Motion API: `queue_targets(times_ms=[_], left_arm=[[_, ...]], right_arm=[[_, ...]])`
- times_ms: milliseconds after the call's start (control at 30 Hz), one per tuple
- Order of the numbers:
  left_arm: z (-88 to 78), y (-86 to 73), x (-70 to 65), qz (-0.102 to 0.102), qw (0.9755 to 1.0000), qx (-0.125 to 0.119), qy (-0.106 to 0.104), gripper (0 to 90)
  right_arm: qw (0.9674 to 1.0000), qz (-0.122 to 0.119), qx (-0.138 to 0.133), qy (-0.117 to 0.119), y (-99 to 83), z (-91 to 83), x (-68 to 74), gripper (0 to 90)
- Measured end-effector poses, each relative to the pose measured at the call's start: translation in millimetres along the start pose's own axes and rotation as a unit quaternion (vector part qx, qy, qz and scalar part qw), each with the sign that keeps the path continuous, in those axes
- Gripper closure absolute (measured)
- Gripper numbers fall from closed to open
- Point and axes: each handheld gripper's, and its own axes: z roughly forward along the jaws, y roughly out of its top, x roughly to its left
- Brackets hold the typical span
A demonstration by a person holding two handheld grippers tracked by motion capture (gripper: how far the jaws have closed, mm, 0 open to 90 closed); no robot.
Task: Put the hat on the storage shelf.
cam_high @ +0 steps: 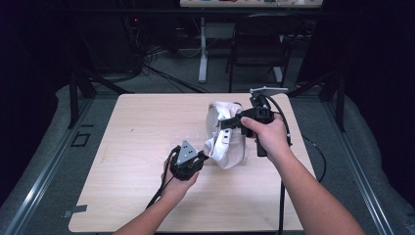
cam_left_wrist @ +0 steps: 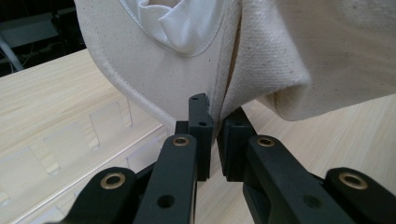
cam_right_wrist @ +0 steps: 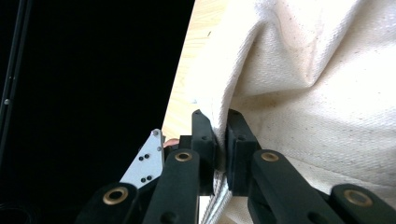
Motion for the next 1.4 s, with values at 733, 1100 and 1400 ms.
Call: queue_targets(times_ms=[733,1100,1400], left_arm=[[0.8,-9.3,22.1,-0.012,0.9995,0.0,-0.03,85.3],[2.3,-12.8,41.6,-0.035,0.9966,0.008,-0.074,84.9],[3.1,-11.9,16.3,-0.036,0.9992,0.018,0.002,85.4]], right_arm=[[1.0,0.004,0.007,-0.002,2.4,19.2,-2.2,84.5],[0.9999,0.009,0.004,-0.002,3.7,20.0,-3.8,84.5],[0.9999,0.01,0.007,-0.007,4.6,24.2,-6.8,84.4]])
